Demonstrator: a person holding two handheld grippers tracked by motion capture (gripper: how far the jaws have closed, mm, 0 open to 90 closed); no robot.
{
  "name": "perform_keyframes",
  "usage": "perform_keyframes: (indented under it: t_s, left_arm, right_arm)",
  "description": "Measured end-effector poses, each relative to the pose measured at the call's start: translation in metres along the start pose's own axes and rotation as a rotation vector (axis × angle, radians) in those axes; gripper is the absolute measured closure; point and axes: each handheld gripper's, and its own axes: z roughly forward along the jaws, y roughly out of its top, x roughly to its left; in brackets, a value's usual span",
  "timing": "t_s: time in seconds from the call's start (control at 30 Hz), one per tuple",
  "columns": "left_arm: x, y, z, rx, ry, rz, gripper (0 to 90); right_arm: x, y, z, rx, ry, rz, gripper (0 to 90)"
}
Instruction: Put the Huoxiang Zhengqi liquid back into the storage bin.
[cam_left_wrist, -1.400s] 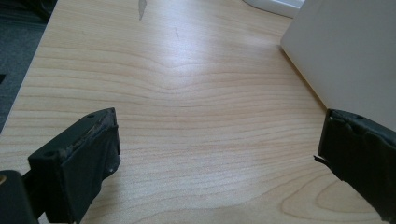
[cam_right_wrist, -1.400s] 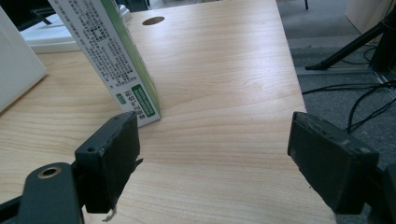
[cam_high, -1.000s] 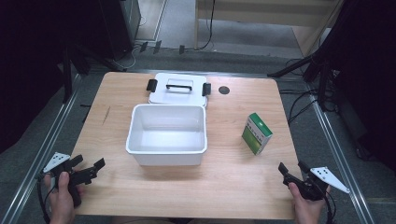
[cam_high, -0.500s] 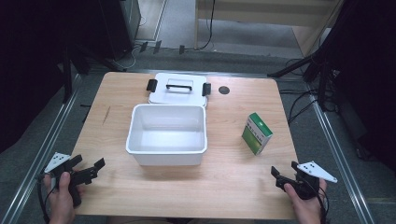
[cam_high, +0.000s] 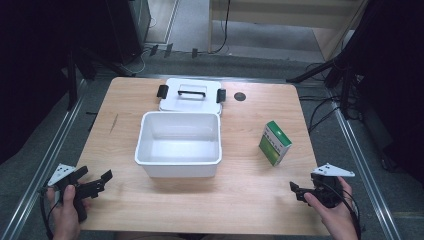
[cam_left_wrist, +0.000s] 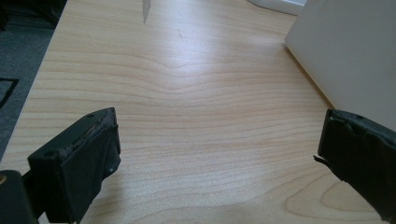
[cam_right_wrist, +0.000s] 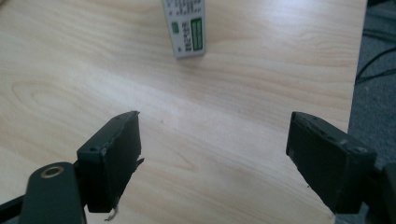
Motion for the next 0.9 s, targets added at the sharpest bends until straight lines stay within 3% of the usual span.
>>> perform_keyframes:
  t_s: [0.23,0.4,0.5,0.57,0.63,0.73,0.9]
  left_arm:
    - [0.000,0.000,0.000,-0.001,-0.002,-0.001,0.0]
    - [0.000,0.000,0.000,0.000,-0.003,-0.003,0.0]
    - [0.001,0.000,0.000,0.002,-0.005,-0.003,0.0]
    - [0.001,0.000,0.000,0.001,-0.004,-0.005,0.0]
    - [0.001,0.000,0.000,0.000,-0.004,-0.005,0.0]
    - [0.001,0.000,0.000,0.000,-0.005,-0.005,0.0]
    - [0.001,0.000,0.000,0.001,-0.005,-0.004,0.0]
  right_arm:
    - [0.004,0.020,0.005,0.261,-0.003,-0.072,18.0]
    - [0.008,0.037,0.008,0.410,0.016,-0.104,17.1]
    - [0.009,0.046,0.011,0.496,-0.007,-0.144,16.7]
    - [0.009,0.051,0.012,0.558,-0.046,-0.149,16.3]
    - [0.009,0.056,0.013,0.598,-0.077,-0.152,16.4]
    - [0.009,0.063,0.012,0.632,-0.043,-0.129,16.3]
    - [0.010,0.074,0.010,0.647,-0.050,-0.130,16.2]
